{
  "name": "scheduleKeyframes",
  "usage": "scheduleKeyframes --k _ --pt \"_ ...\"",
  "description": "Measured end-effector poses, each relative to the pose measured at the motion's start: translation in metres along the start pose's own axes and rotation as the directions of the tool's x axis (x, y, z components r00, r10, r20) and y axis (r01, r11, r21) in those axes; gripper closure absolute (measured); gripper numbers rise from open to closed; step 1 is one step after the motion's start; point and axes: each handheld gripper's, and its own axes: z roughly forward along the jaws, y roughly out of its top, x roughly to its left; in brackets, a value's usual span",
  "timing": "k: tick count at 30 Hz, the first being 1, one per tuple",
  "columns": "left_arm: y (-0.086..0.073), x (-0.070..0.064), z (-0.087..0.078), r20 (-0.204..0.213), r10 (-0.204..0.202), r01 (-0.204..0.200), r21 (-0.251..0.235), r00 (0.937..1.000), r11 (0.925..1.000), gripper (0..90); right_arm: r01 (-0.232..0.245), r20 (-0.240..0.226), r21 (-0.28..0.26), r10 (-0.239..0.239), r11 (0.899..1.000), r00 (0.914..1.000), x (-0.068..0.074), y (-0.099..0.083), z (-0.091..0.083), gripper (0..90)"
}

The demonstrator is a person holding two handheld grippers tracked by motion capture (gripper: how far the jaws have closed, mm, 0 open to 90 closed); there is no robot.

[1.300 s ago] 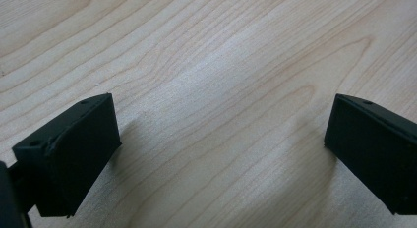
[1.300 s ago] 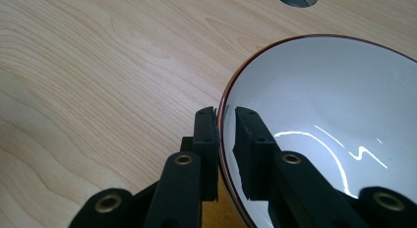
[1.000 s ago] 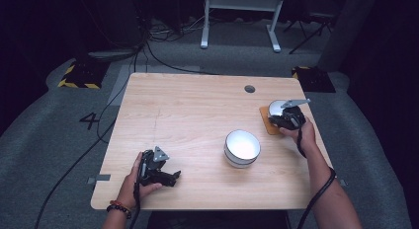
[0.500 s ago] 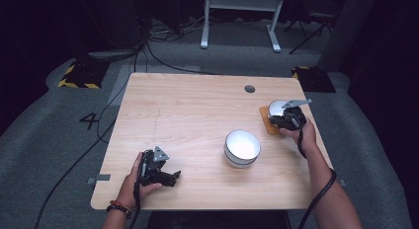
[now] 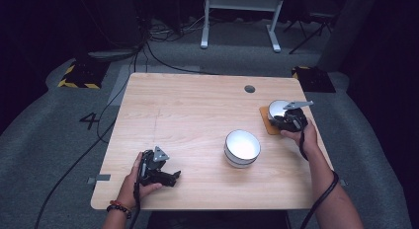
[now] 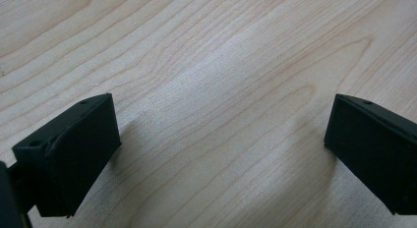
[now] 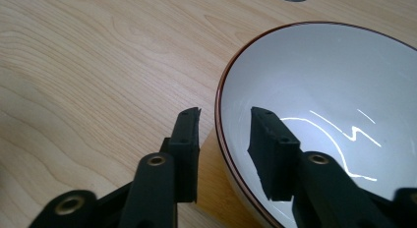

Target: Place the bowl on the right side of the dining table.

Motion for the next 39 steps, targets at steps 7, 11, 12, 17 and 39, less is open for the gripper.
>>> scheduleKeyframes --k 7,11,12,17,39 --pt "0.0 0.0 0.0 -0.001 0.0 0.0 -0.004 1.0 1.0 0.3 -0.004 -0.005 -0.008 0.004 1.0 1.0 0.002 0.001 -0.003 47.4" --pt "0.0 0.0 0.0 -0.001 -0.001 0.001 -0.003 1.0 1.0 0.3 -0.003 0.002 -0.029 0.003 1.0 1.0 0.004 0.002 -0.004 37.9" --pt "0.0 0.0 0.0 0.0 -0.001 0.001 -0.002 1.0 1.0 0.3 0.0 0.017 -0.036 0.0 0.999 0.9999 0.005 0.002 -0.004 35.4" --pt "0.0 0.0 0.0 -0.001 -0.001 0.001 -0.003 1.0 1.0 0.3 0.015 0.039 -0.031 -0.013 0.999 0.9992 0.009 0.004 -0.004 25.8" --pt "0.0 0.0 0.0 0.0 -0.001 0.001 -0.001 1.0 1.0 0.3 0.06 0.027 -0.028 -0.059 0.998 0.9979 0.026 0.014 -0.019 24.0"
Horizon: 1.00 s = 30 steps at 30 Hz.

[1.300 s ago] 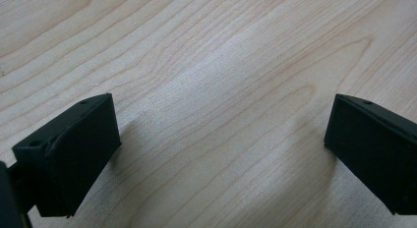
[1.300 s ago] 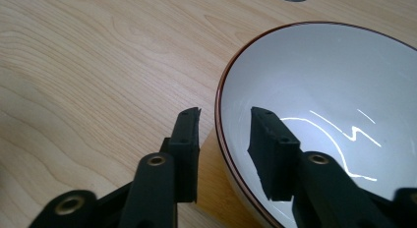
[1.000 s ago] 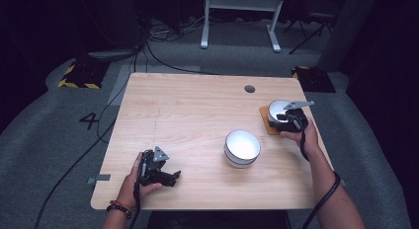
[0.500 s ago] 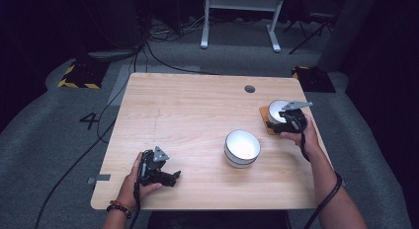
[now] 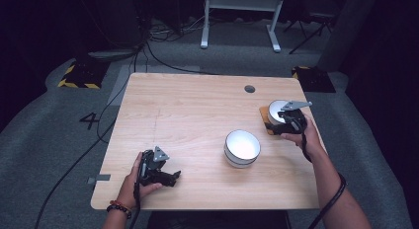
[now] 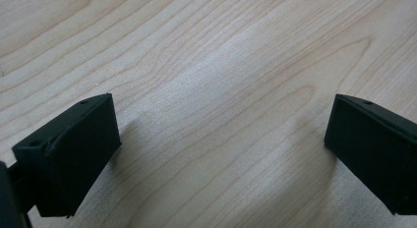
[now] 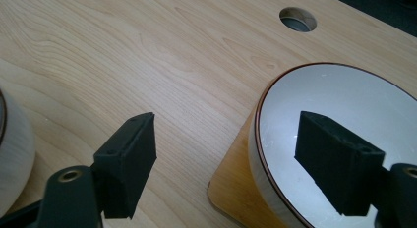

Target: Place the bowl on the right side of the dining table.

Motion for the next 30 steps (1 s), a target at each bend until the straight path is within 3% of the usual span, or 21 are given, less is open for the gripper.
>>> scheduleKeyframes --k 30 --pt "0.0 0.0 0.0 -0.001 -0.001 0.001 -0.003 1.0 1.0 0.3 0.085 -0.02 0.006 -0.084 0.996 0.9962 0.019 -0.006 -0.024 25.2"
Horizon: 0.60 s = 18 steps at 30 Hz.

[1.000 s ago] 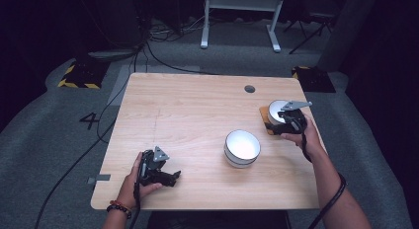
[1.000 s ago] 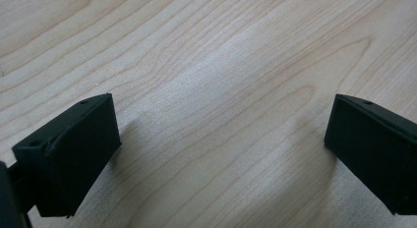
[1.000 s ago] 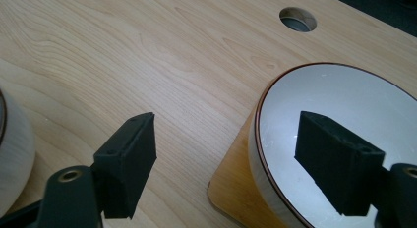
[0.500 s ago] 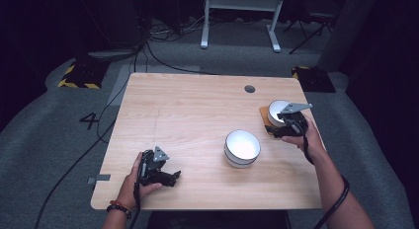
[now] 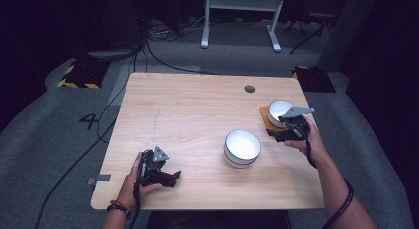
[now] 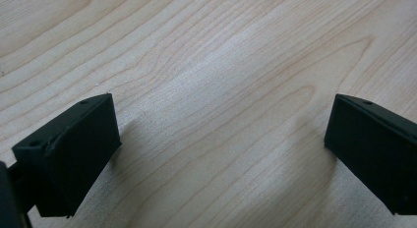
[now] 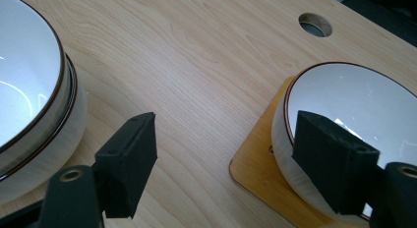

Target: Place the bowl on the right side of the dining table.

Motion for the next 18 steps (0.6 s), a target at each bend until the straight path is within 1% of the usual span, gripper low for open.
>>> scheduleKeyframes --k 1,2,3,4,6,7,9,12,14,17,18 --pt "0.0 0.0 0.0 0.0 0.0 0.0 0.001 1.0 1.0 0.3 -0.002 -0.006 -0.003 0.002 1.0 1.0 0.0 0.0 -0.001 25.2" --pt "0.0 0.0 0.0 0.0 0.0 0.0 0.002 1.0 1.0 0.3 -0.006 -0.002 -0.003 0.006 1.0 1.0 0.001 0.0 -0.002 25.2" --pt "0.0 0.0 0.0 0.001 0.001 -0.001 0.002 1.0 1.0 0.3 0.008 -0.001 0.0 -0.008 1.0 1.0 0.0 -0.001 -0.003 25.2" --pt "0.0 0.0 0.0 0.0 0.0 0.0 0.0 1.0 1.0 0.3 0.004 -0.003 -0.005 -0.004 1.0 1.0 0.001 -0.001 -0.004 25.2" --pt "0.0 0.0 0.0 0.0 0.0 0.0 0.001 1.0 1.0 0.3 0.016 -0.002 0.002 -0.016 1.0 0.9999 0.002 -0.001 -0.006 25.2" --pt "0.0 0.0 0.0 0.001 0.001 -0.001 0.004 1.0 1.0 0.3 0.015 -0.002 0.001 -0.015 1.0 0.9999 0.004 -0.001 -0.007 25.2" --pt "0.0 0.0 0.0 0.001 0.001 -0.001 0.004 1.0 1.0 0.3 0.037 0.002 0.009 -0.037 0.999 0.9993 0.005 0.0 -0.009 25.2" --pt "0.0 0.0 0.0 0.0 0.001 -0.001 0.001 1.0 1.0 0.3 0.046 -0.008 0.011 -0.046 0.999 0.9989 0.009 -0.001 -0.011 25.2" --pt "0.0 0.0 0.0 0.0 0.001 -0.001 0.0 1.0 1.0 0.3 0.047 -0.004 0.012 -0.047 0.999 0.9989 0.011 -0.001 -0.012 25.2" --pt "0.0 0.0 0.0 0.001 0.002 -0.002 0.005 1.0 1.0 0.3 0.062 -0.008 0.01 -0.061 0.998 0.9981 0.012 -0.002 -0.014 25.2" --pt "0.0 0.0 0.0 0.001 0.001 -0.001 0.002 1.0 1.0 0.3 0.059 -0.011 0.01 -0.059 0.998 0.9982 0.014 -0.002 -0.015 25.1"
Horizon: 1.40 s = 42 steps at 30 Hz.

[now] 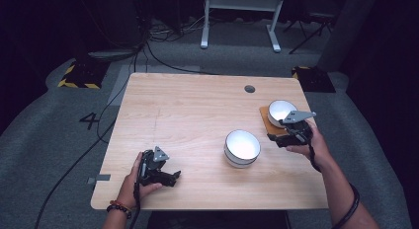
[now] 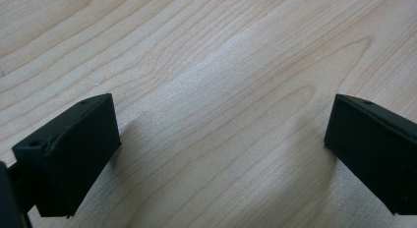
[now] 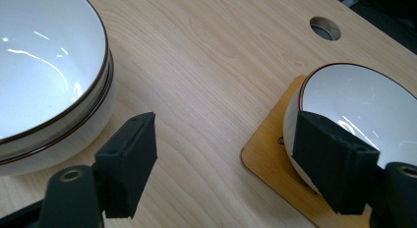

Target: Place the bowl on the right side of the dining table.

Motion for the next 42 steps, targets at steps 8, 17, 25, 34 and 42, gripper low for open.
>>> scheduleKeyframes --k 8,17,25,34,42 --pt "0.0 0.0 0.0 -0.001 -0.001 0.001 -0.003 1.0 1.0 0.3 0.013 0.013 0.02 -0.014 1.0 0.9998 0.007 -0.004 -0.006 25.0" --pt "0.0 0.0 0.0 0.0 0.0 0.0 -0.001 1.0 1.0 0.3 0.033 0.015 0.036 -0.033 0.999 0.9993 0.01 -0.011 -0.01 24.5" --pt "0.0 0.0 0.0 0.0 0.002 -0.002 0.001 1.0 1.0 0.3 0.045 0.015 0.04 -0.046 0.998 0.9988 0.014 -0.016 -0.015 24.1" --pt "0.0 0.0 0.0 -0.001 -0.001 0.001 -0.003 1.0 1.0 0.3 0.069 0.004 0.042 -0.069 0.997 0.9976 0.018 -0.022 -0.022 24.2" --pt "0.0 0.0 0.0 -0.001 -0.001 0.001 -0.001 1.0 1.0 0.3 0.064 0.013 0.046 -0.065 0.997 0.9978 0.021 -0.031 -0.027 23.8"
